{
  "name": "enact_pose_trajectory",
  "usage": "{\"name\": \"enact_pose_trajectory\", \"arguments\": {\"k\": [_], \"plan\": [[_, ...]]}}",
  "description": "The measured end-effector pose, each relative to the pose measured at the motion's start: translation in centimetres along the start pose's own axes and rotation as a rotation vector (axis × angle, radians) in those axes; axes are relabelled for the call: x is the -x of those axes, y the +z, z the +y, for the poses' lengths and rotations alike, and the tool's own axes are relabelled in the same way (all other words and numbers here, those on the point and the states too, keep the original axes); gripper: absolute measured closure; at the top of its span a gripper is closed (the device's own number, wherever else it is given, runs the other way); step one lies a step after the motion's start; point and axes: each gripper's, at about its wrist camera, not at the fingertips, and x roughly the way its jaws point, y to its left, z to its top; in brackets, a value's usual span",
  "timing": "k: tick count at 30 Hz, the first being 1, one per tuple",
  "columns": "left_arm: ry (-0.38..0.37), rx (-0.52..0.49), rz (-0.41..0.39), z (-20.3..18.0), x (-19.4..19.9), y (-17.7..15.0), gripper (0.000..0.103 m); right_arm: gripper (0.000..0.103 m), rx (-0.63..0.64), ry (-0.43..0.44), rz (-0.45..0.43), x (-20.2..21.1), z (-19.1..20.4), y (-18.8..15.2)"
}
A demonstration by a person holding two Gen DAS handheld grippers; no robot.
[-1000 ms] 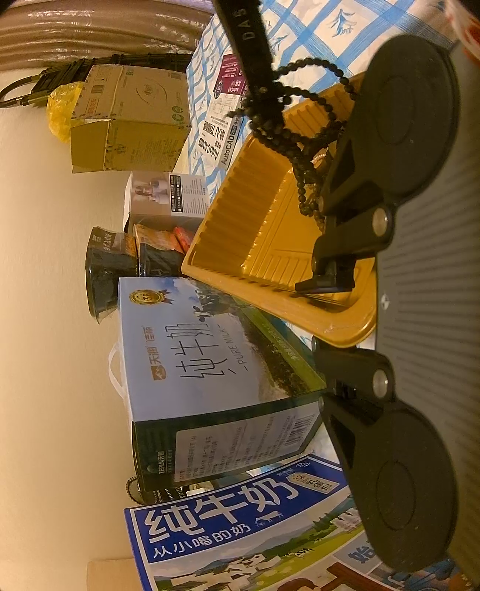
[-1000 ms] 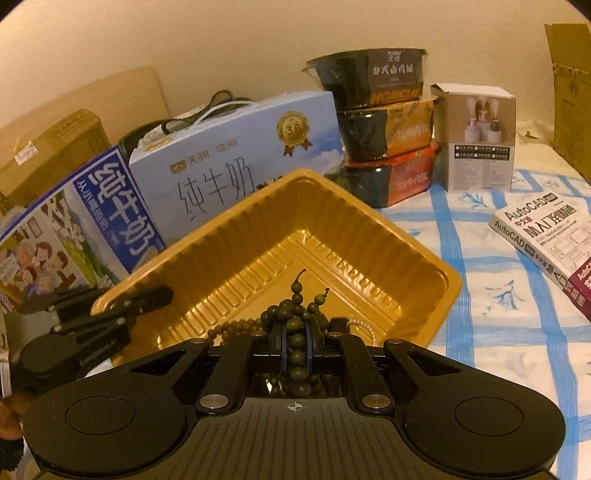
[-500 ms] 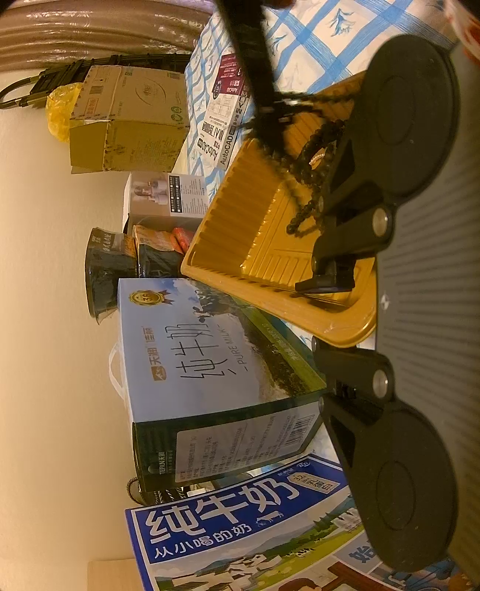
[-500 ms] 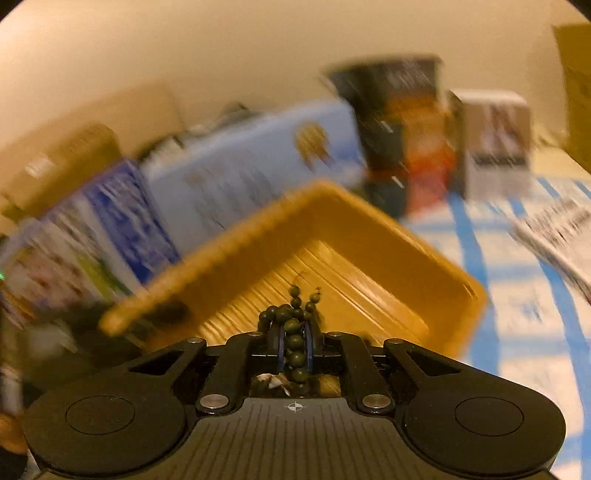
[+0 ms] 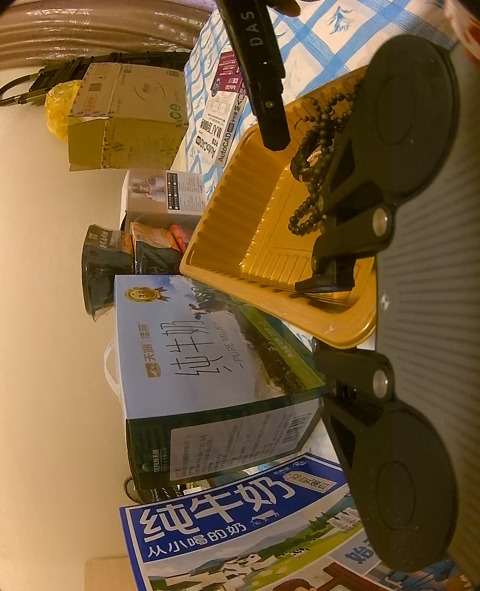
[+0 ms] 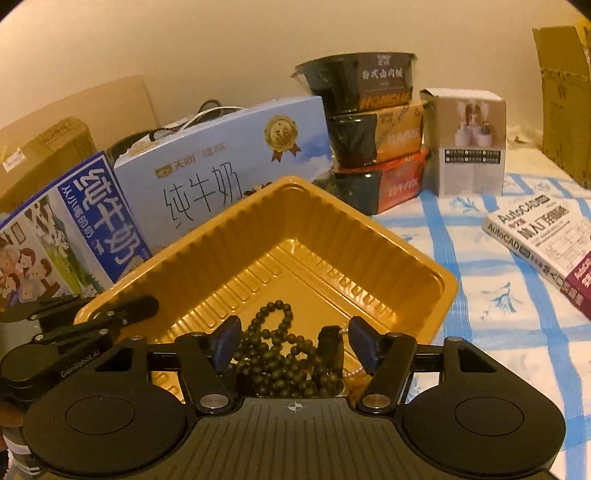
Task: Organize jewelry
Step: 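Lower the green necklace into the orange tray and open the right tool, then set the orange tray flat and open the left tool while the right tool withdraws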
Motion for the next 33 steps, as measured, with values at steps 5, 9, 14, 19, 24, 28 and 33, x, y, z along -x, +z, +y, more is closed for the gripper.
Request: {"name": "enact_pose_trajectory", "arguments": {"k": [5, 9, 14, 19, 24, 28, 33], "plan": [[0.001, 0.006, 0.003, 0.1, -0.1, 0.0, 0.092, 0.035, 0.007, -0.001, -0.009, 0.5, 0.2, -0.1], [0.002, 0.008, 0.007, 0.2, -0.2, -0.1, 0.092, 0.033, 0.005, -0.006, -0.013, 0.8, 0.1, -0.3], [0.004, 0.010, 0.011, 0.2, -0.3, -0.3, 0.092, 0.031, -0.009, -0.013, -0.022, 1.5, -0.2, -0.8], [0.005, 0.014, 0.016, 0.3, -0.4, -0.4, 0.092, 0.029, -0.039, -0.021, -0.030, 2.5, -0.8, -1.6], [0.007, 0.031, 0.032, 0.7, -0.7, -0.7, 0.091, 0.029, -0.064, -0.034, -0.036, 3.3, -1.3, -2.1], [0.011, 0.058, 0.074, 1.2, -1.3, -1.1, 0.088, 0.028, -0.089, -0.049, -0.039, 4.0, -1.7, -2.7], [0.018, 0.124, 0.138, 2.2, -2.0, -2.0, 0.080, 0.028, -0.116, -0.069, -0.030, 4.7, -2.0, -3.7]]}}
